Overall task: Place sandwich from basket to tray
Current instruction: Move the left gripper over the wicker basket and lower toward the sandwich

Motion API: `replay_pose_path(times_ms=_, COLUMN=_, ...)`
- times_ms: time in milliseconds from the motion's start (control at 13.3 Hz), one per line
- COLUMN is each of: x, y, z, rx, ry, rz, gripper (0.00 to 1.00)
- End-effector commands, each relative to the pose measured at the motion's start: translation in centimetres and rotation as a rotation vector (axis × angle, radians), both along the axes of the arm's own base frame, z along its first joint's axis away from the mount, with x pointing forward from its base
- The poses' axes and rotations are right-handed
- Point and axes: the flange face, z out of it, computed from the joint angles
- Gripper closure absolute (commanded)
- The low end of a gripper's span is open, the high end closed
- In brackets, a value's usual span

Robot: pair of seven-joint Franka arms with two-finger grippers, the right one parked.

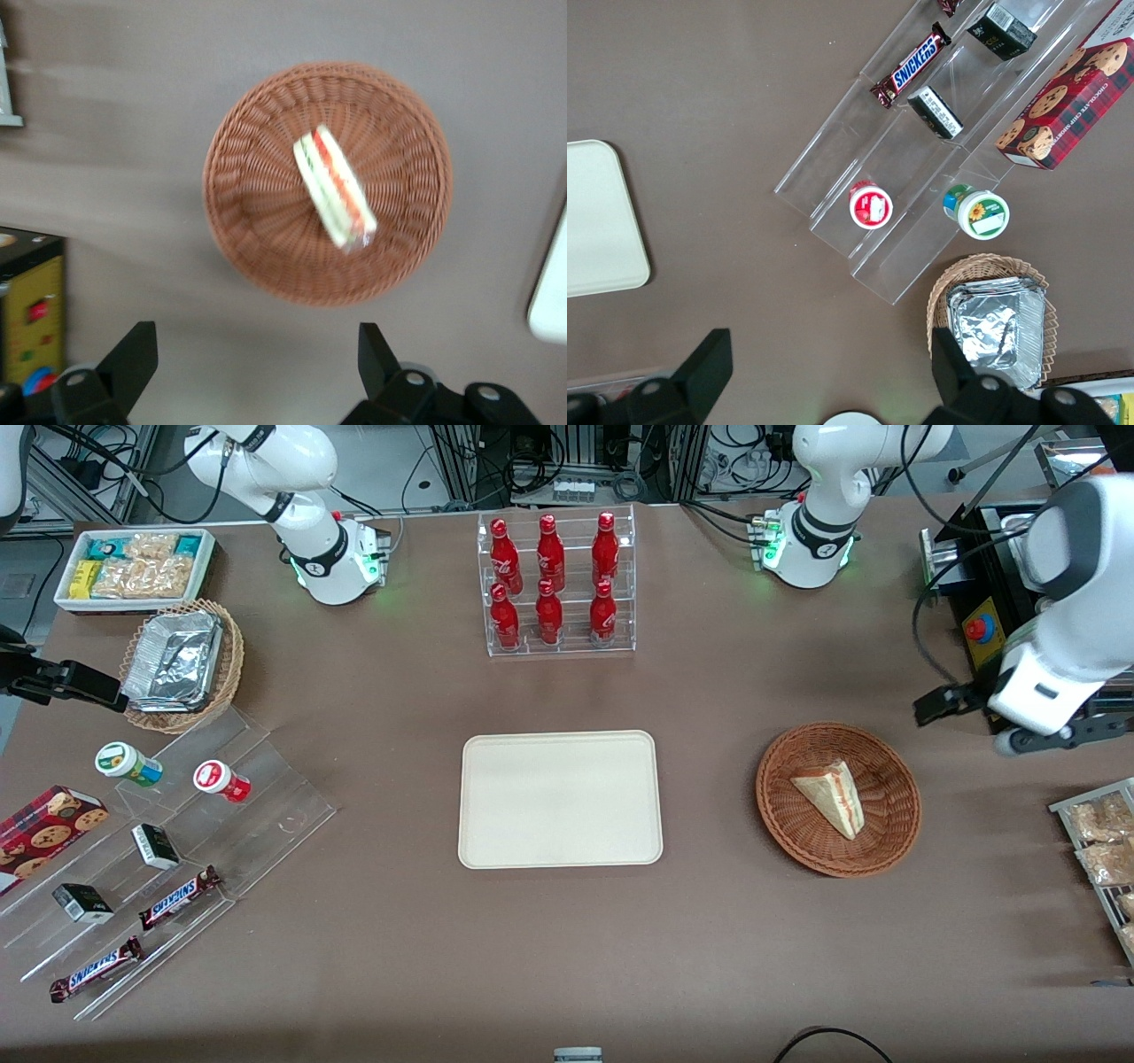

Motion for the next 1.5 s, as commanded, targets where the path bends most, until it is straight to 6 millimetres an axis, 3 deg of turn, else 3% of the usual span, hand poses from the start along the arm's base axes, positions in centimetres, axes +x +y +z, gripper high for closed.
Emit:
replay_pose_path(times_ms=0, x=0.2, y=-1.9, z=-3.5, rx=0.012, ry=-0.021, rz=0.120, gripper=0.00)
replay_pose_path(times_ms=375, x=1.9, y=-4.7, z=-9.8, rx=0.012, ry=0.001, rz=0.291, gripper=0.00)
replay_pose_path(times_ms=900, x=3.0, y=-5.0, z=-14.9, rx=0.004, ry=0.010, rz=0.375, gripper=0.00)
replay_pose_path(times_ms=1425, x=0.8, y=-5.0, z=-19.4, rx=-0.018, ry=-0.048, rz=0.400, gripper=0.00)
